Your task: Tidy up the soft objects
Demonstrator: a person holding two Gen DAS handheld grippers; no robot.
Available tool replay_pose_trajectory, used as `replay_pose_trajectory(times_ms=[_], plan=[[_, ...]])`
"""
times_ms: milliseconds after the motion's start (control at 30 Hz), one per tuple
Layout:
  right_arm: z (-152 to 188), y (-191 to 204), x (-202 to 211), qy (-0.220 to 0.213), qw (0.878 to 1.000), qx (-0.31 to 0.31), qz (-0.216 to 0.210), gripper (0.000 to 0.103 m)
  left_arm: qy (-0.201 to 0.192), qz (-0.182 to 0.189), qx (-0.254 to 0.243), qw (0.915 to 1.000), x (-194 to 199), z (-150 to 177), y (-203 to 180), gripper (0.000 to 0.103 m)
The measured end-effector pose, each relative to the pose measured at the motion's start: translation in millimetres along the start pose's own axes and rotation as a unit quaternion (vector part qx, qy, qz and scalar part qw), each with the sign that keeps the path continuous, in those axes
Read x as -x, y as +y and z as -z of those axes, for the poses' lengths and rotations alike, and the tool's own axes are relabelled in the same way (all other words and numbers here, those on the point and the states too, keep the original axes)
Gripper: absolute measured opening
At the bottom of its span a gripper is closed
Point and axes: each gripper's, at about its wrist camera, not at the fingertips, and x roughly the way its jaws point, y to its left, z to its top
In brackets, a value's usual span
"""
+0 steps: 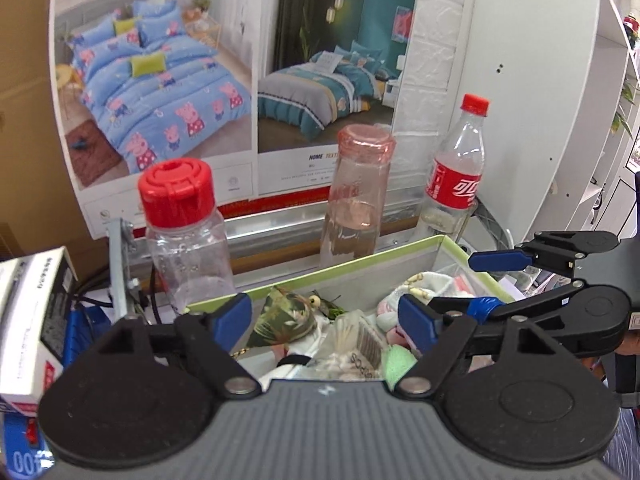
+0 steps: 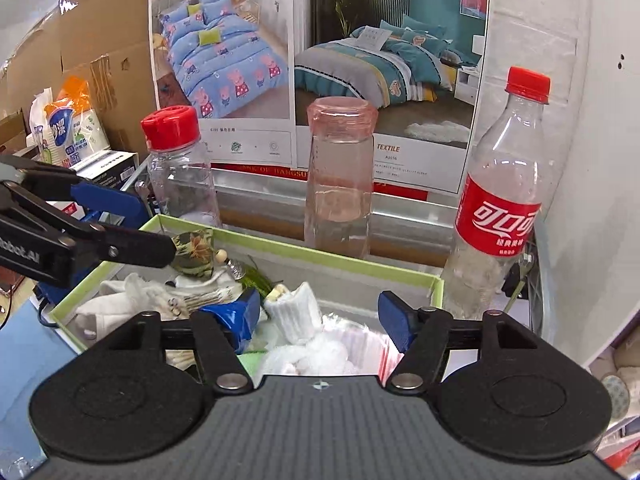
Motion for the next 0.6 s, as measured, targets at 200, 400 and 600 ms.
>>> replay_pose_trajectory(times_ms=[200, 400, 600], plan=[[-1, 14, 36, -0.006, 1.0, 0.004, 0.008, 0.057, -0.037, -0.011, -0.004, 0.9992, 55, 8, -10, 0.098], [-2, 38, 96, -0.028, 0.999, 0.02, 0.035, 0.058, -0.086, -0.016, -0.005, 0.9962, 123, 25, -29, 0.098], [3, 59, 155, -0.055, 0.996, 0.023, 0.065, 0.058, -0.106, -0.04, 0.009, 0.9935, 172, 55, -50, 0.098]])
